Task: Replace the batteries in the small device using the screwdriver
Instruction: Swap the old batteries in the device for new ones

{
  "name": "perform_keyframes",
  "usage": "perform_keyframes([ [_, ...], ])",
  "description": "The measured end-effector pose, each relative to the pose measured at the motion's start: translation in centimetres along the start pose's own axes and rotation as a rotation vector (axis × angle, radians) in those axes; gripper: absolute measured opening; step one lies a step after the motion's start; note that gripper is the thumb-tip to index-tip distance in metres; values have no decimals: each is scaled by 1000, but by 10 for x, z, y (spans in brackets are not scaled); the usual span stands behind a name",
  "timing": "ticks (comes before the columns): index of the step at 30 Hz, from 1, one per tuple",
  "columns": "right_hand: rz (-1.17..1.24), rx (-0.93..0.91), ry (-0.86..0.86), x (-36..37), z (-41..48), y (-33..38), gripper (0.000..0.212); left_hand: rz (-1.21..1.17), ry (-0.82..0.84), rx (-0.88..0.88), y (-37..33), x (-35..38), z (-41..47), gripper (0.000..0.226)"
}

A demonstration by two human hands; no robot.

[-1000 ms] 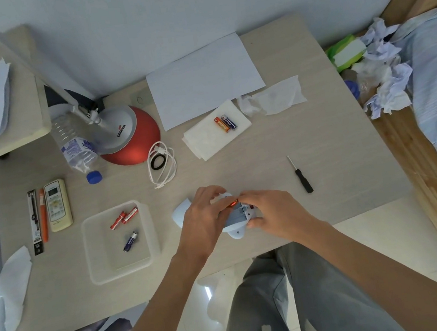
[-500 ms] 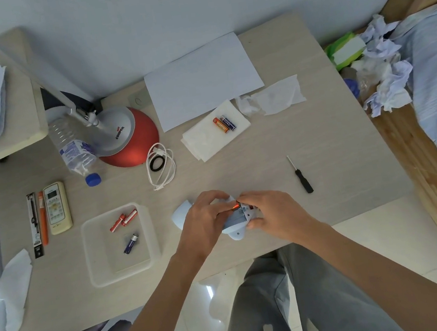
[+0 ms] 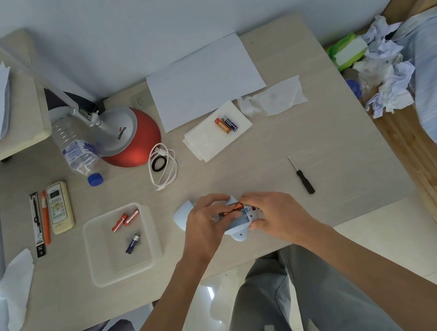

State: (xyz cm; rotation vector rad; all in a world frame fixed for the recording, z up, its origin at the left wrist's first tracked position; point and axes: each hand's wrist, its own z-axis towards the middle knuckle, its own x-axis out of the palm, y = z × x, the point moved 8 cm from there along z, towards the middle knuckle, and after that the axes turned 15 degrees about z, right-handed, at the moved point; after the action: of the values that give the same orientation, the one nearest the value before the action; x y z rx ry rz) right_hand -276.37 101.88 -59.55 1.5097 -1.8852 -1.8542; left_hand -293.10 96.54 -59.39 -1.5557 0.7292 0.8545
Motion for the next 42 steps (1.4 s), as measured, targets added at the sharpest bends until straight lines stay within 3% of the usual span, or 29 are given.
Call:
perform_keyframes([
  [6, -33, 7, 9, 4, 1, -2, 48, -59, -30, -107, 6, 5, -1, 12],
  [14, 5, 7, -11, 4, 0, -7, 47, 81, -50, 13, -3, 5, 2, 10],
  [32, -7, 32, 7, 5, 0, -7, 46, 37, -46, -75, 1, 2, -2, 10],
  [37, 20, 34, -10, 4, -2, -9, 47, 29, -122, -111, 2, -31, 5, 28],
  [42, 15, 29, -3, 4, -4, -8, 48, 17, -230, -136, -1, -59, 65, 14],
])
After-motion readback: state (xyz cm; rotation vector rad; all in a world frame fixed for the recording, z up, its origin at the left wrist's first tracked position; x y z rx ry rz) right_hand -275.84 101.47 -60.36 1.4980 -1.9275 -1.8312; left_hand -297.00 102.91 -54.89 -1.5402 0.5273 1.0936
